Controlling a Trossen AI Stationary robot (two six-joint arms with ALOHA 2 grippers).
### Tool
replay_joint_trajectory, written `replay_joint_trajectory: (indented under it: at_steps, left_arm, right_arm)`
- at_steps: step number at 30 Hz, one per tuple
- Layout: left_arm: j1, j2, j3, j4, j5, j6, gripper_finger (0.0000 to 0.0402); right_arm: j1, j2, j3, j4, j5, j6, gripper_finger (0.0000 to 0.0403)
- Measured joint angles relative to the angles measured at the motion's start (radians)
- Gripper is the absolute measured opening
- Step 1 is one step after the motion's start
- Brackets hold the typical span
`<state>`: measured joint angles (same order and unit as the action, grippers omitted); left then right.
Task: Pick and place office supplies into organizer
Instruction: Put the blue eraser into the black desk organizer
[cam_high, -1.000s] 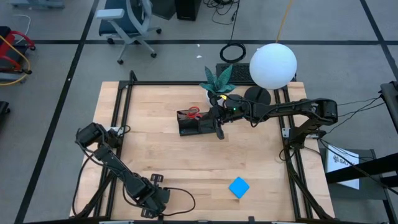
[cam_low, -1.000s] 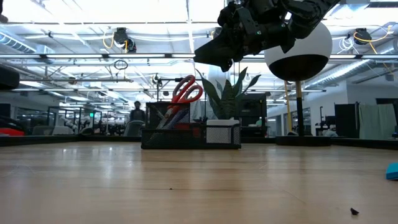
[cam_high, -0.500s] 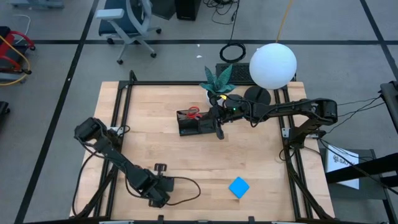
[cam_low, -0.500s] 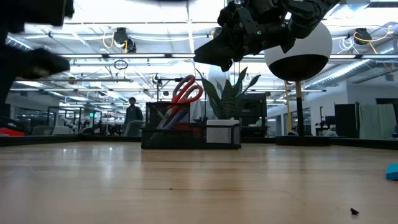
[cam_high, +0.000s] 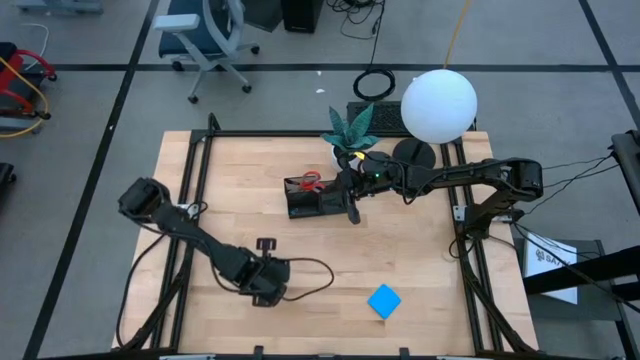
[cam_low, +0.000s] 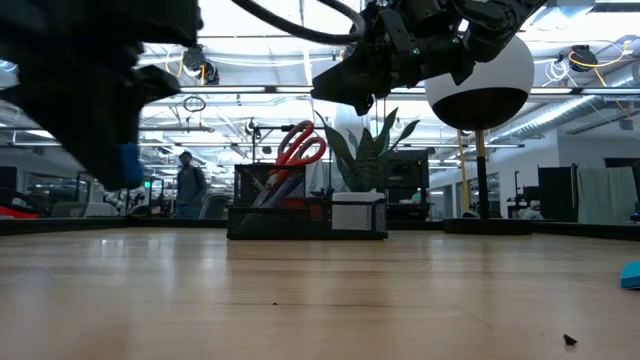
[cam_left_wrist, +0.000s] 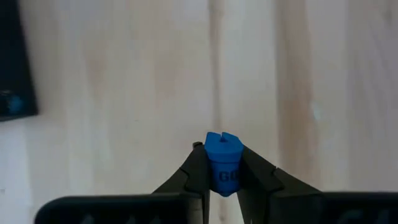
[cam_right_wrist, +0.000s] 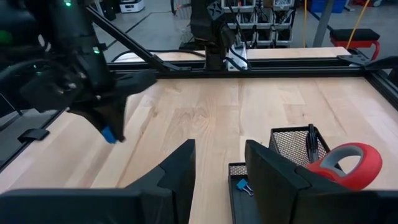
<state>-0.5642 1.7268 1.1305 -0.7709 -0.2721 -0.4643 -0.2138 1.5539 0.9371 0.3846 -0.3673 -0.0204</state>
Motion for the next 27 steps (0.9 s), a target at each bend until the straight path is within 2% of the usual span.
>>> replay_joint_trajectory:
  at_steps: [17,27]
  left_arm:
    - [0.222,-0.004,0.001,0.0,-0.104,0.232,0.0053]
    - [0.346,-0.004,0.001,0.097,-0.099,0.375,0.0053]
  right_arm:
    - [0.02,-0.021,0.0,0.079,-0.001,0.008,0.013]
    - [0.041,-0.124,0.0,-0.03,-0.001,0.006,0.013]
